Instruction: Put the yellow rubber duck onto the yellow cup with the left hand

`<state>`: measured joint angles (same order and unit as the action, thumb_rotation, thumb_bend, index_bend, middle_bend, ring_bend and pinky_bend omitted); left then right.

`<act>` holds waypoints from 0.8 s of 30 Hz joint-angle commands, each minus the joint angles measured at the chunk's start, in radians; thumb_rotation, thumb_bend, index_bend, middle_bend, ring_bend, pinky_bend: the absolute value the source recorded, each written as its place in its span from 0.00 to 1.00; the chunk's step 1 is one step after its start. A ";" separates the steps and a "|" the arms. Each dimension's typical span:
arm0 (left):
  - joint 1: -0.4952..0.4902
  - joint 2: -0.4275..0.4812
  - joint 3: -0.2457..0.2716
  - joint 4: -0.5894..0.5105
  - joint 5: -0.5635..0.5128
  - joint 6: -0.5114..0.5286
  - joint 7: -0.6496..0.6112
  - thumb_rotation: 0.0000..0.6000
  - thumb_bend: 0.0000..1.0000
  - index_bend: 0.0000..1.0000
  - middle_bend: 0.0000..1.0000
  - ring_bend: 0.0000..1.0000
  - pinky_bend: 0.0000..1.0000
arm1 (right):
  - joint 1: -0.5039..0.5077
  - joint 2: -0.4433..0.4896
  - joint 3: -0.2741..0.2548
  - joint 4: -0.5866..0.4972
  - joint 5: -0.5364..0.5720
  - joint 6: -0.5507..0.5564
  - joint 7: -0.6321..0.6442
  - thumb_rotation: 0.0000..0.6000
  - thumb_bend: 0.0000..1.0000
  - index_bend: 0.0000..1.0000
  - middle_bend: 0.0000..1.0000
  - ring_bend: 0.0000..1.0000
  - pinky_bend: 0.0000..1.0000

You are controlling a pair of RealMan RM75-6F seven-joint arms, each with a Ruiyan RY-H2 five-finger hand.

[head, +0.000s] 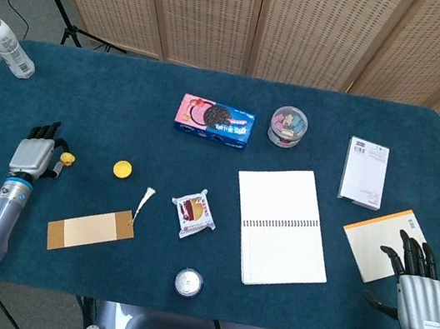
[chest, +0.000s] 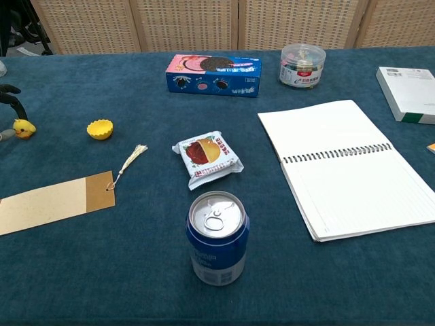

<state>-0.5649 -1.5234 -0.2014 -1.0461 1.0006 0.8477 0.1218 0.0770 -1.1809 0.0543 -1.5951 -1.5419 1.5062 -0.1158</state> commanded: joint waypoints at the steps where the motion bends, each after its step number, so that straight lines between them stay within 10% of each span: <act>1: 0.001 0.006 -0.004 -0.009 0.003 0.008 -0.003 1.00 0.46 0.46 0.00 0.00 0.00 | 0.000 0.000 0.000 0.000 0.000 0.000 0.000 1.00 0.00 0.21 0.00 0.00 0.00; 24: -0.060 0.028 -0.063 -0.271 -0.056 0.087 0.125 1.00 0.45 0.46 0.00 0.00 0.00 | -0.001 0.004 0.001 0.002 0.001 0.002 0.014 1.00 0.00 0.21 0.00 0.00 0.00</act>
<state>-0.6159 -1.4964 -0.2610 -1.3001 0.9535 0.9253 0.2309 0.0761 -1.1771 0.0549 -1.5931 -1.5410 1.5077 -0.1024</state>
